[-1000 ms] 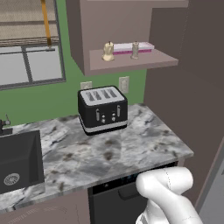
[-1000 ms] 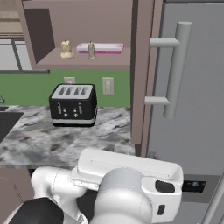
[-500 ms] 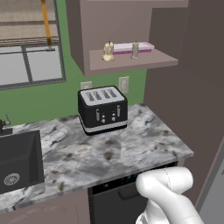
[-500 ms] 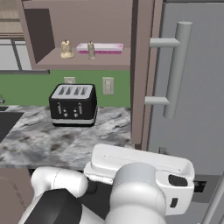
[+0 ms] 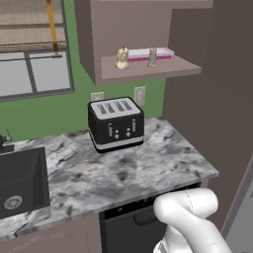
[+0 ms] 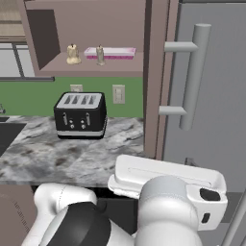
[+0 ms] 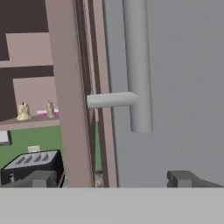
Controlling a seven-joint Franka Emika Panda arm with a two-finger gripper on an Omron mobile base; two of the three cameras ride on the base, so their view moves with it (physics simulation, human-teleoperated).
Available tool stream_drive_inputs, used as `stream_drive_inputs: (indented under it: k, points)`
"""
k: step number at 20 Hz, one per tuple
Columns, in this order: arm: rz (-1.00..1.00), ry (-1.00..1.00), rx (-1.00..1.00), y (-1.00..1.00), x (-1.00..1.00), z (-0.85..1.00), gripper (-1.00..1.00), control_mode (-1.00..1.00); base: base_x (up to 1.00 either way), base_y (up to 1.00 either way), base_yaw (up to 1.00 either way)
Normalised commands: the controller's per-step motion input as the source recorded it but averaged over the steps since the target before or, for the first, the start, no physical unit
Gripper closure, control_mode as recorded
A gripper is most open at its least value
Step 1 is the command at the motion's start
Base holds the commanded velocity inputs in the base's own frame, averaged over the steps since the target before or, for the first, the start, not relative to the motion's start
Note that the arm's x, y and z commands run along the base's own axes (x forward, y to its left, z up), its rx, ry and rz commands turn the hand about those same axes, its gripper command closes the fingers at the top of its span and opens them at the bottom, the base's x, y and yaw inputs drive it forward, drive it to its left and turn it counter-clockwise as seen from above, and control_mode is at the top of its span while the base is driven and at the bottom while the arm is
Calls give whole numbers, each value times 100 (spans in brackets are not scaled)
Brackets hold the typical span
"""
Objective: Pick the candle and candle from the dining table and place them in the open cabinet. Close the cabinet after placing the objects.
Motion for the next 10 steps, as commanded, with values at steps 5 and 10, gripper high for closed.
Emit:
stream_drive_inputs:
  k: [5,10]
  points:
    - [0,-2,0,-6,25,-2,-100,-100,0,0,0]
    - [0,-3,0,0,31,-19,-100,-100,0,0,0]
